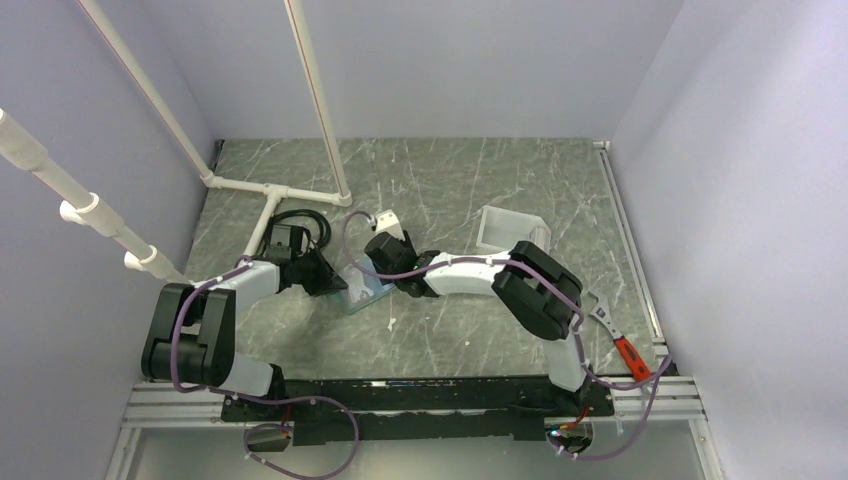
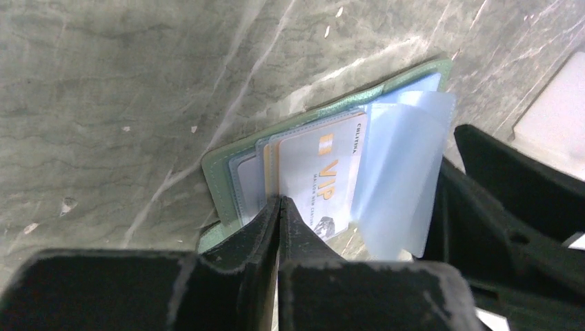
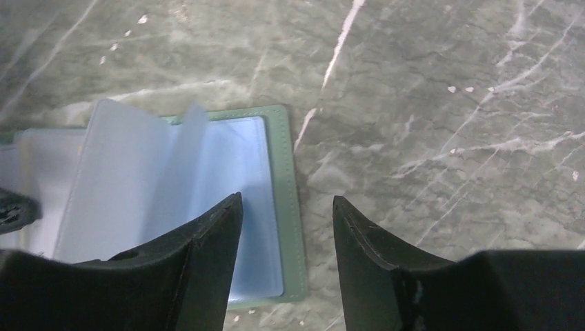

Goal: Put the credit cards into the card holder
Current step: Open the card holder at the center of the board.

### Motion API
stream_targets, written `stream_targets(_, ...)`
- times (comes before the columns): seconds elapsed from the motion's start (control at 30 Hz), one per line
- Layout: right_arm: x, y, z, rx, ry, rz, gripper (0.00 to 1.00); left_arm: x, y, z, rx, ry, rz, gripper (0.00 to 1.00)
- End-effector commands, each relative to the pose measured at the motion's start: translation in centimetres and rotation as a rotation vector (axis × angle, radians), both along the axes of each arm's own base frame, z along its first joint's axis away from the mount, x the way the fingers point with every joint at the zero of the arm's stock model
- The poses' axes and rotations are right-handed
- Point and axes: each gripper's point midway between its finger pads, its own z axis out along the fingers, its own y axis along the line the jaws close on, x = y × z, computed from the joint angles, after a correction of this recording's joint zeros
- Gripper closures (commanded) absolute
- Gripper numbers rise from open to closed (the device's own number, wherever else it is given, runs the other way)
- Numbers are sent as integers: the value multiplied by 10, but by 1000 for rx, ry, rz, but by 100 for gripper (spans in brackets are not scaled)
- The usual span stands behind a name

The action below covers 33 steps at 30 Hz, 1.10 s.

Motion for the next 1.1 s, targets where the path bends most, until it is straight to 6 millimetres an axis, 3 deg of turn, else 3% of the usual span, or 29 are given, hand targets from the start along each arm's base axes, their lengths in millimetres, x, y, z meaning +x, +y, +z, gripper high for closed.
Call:
stream_targets(0.0,5,-6,15,52,0,-39,48,-26,12,-23,91,70,-58,89)
stream_targets(0.13,2,2,13,79,15,-5,49,-14,-4,4,6,-19,-104,86)
stream_targets(0.23,3,3,13,81,20,2,50,-6,-5,12,11,-42,-114,85)
stream_targets(0.37,0,3,16,94,28,21,50,0,-19,9,-8,-29,-178,85)
stream_targets(0.6,-2,5,41,160,-1,50,48,7,-43,3,24,-22,-235,86)
stream_targets(0.7,-3,-2,56,164,-34,54,39,4,-36,-2,63,-2,-212,87)
stream_targets(0.8,-6,-5,71,146,-72,80,21,0,-31,-8,87,13,-202,88)
stream_targets(0.87,-12,4,74,142,-81,158,12,-3,-30,-11,90,22,-198,88)
stream_targets(1.07,-28,33,47,95,-15,293,7,-5,-28,-16,98,36,-192,88)
